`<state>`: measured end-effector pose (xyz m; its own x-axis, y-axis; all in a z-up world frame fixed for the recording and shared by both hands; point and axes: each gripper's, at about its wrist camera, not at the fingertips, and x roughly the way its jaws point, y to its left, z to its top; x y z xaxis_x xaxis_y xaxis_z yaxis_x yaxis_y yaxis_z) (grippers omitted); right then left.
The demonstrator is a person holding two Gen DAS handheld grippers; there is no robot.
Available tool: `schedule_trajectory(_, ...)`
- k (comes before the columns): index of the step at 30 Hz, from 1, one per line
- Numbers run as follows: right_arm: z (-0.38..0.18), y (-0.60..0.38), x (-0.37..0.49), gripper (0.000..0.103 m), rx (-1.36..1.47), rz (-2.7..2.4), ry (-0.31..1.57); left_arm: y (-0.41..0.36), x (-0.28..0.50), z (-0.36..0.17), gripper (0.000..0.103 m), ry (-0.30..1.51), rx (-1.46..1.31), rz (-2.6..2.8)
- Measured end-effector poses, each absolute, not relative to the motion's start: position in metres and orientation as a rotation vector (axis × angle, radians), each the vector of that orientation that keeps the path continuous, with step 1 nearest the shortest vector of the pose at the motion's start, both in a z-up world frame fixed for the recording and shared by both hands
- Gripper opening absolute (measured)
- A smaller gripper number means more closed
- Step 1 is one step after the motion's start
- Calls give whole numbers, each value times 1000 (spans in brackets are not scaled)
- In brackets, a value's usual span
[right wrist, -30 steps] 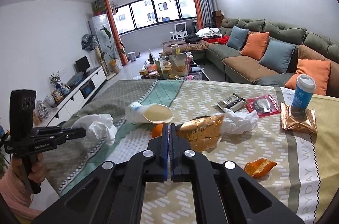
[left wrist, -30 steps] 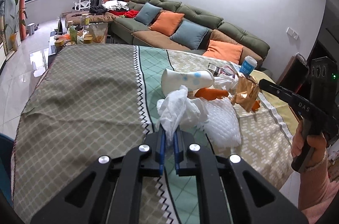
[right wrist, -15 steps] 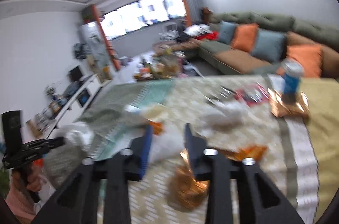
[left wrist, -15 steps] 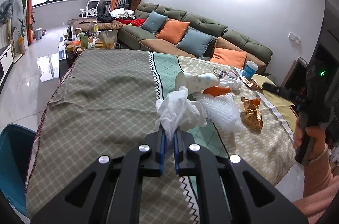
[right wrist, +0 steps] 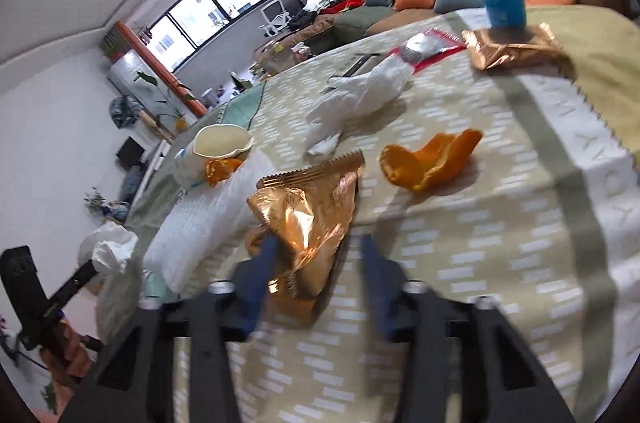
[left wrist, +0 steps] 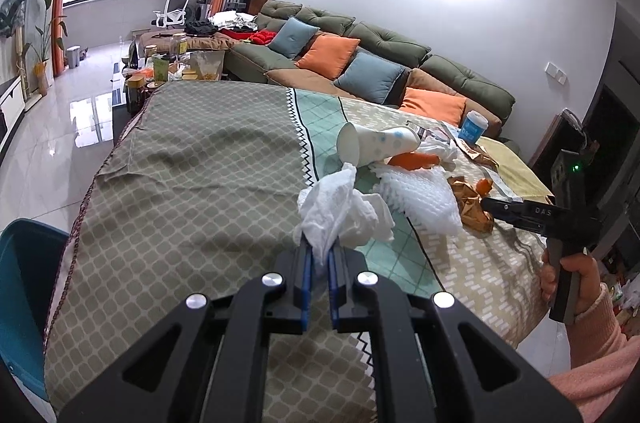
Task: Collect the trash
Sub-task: 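Lift the tissue and gold chip bag and carry both over the teal bin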
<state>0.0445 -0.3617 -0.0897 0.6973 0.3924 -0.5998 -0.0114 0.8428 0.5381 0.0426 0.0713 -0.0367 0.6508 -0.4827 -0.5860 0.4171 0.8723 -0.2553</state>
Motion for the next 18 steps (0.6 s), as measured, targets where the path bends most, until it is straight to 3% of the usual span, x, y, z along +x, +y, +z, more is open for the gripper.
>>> schedule_trajectory(6,-74,-353,38,7,501,244,731,80,38,-35,8,688,-108,-505)
schedule_trajectory(18,-20,-316,31,7,434,381,604,106,24,-26,8,642,-132,-468)
